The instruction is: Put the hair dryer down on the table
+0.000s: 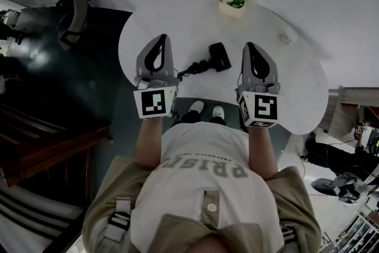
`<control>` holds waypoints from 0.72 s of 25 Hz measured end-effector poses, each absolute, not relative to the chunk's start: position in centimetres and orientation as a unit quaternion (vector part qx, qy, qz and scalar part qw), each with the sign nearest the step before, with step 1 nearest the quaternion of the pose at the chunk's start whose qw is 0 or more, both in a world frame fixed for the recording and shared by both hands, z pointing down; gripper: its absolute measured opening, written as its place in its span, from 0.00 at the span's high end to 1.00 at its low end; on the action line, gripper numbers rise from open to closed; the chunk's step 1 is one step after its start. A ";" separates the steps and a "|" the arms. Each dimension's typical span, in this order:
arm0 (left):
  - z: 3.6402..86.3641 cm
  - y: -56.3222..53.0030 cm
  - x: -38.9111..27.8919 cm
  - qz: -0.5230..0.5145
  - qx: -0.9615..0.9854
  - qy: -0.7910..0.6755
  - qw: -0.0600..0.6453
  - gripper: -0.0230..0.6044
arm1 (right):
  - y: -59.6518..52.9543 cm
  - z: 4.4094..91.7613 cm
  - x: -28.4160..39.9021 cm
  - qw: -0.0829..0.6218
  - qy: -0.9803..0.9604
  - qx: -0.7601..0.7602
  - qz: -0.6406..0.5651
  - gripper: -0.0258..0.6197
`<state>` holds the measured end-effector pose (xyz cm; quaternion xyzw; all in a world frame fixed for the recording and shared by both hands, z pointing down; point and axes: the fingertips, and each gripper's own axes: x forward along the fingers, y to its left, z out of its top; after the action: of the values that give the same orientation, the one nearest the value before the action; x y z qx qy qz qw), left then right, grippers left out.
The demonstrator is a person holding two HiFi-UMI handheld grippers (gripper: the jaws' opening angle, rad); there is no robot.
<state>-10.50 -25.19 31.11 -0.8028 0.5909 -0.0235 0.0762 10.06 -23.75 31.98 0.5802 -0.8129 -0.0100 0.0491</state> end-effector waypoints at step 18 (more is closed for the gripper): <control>32.8 -24.9 -10.2 -0.047 -0.810 0.582 0.054 0.95 | -23.0 31.0 9.1 0.068 -0.828 0.555 -0.037 0.96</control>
<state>-10.16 -24.89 32.83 -0.8101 0.5819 -0.0467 0.0545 9.15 -22.95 31.05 0.5549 -0.8284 -0.0366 0.0676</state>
